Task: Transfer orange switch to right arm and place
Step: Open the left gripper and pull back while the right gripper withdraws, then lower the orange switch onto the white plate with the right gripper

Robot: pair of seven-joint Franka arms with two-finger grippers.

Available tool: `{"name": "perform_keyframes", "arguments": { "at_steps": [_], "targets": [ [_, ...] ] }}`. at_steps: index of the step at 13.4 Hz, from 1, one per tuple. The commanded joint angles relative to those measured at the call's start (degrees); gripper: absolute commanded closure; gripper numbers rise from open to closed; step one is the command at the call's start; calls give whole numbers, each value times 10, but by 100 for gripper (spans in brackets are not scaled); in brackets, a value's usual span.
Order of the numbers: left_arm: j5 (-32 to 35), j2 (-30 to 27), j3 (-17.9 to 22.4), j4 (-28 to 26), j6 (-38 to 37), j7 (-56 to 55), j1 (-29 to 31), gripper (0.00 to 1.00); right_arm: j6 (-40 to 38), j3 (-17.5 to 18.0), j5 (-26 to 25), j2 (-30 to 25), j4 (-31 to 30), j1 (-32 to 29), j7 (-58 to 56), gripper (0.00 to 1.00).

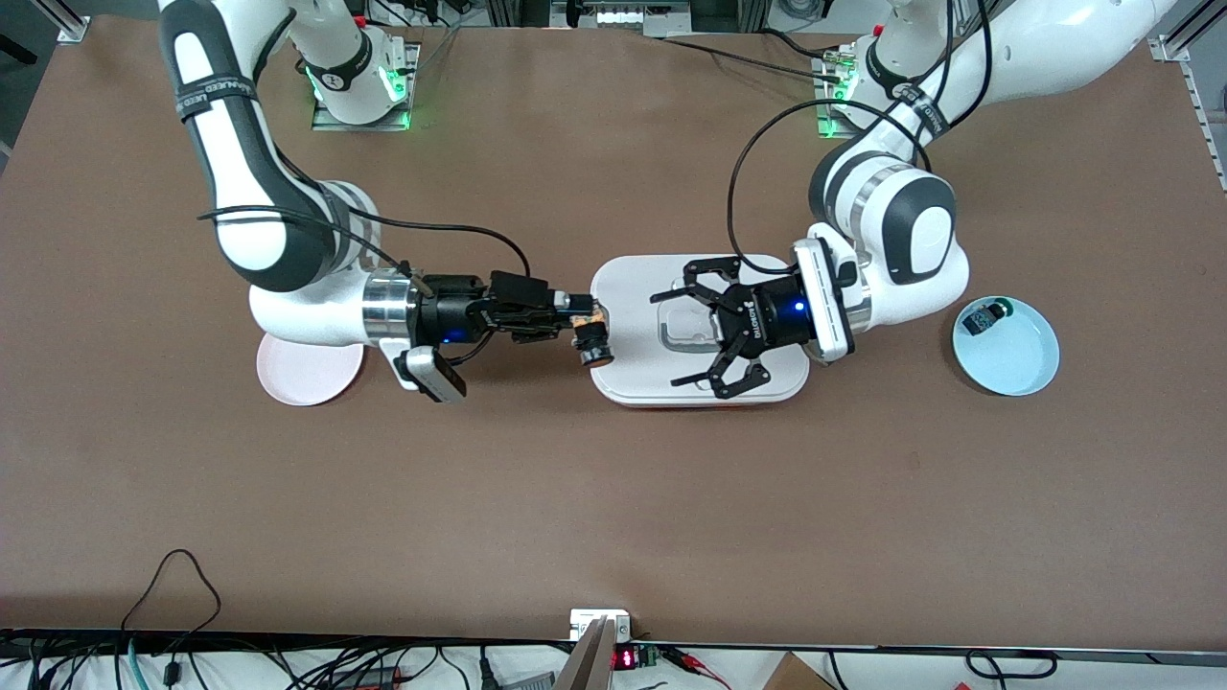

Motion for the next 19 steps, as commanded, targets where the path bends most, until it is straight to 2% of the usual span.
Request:
{"name": "perform_keyframes", "arguments": {
  "at_steps": [1,4,5,6,7,9,13,15,17,19],
  "targets": [
    [30,-59,-6,-37,-29,-9,47,0,-41,3,-62,-5,-12,-43,-6,86],
    [68,-60,-5,8,-59,-75,66,0,-60,3,-175,-6,-12,-88,-7,88],
    [111,-65,-5,31,-65,-126,76,0,-67,3,-214,-6,-12,-108,-8,89],
    [203,-67,-4,68,-74,-192,85,0,-76,2,-250,-6,-11,-121,-13,89],
    [313,-67,0,102,-118,-271,99,0,-82,2,-305,-7,-8,-138,-40,91],
    [453,-67,-2,143,-214,-383,142,0,-84,3,-429,-9,-7,-173,-95,91],
    [555,-68,-4,161,-432,-457,260,0,-97,3,-662,-11,-7,-219,-235,91],
    [610,-68,-5,185,-479,-473,282,0,-103,5,-783,-19,-7,-229,-264,91],
    [674,-68,-6,220,-507,-544,281,0,-84,8,-899,-19,-7,-229,-336,91],
    [737,-86,-13,238,-525,-621,281,0,-28,8,-969,-18,-14,-229,-405,91]
  ]
}}
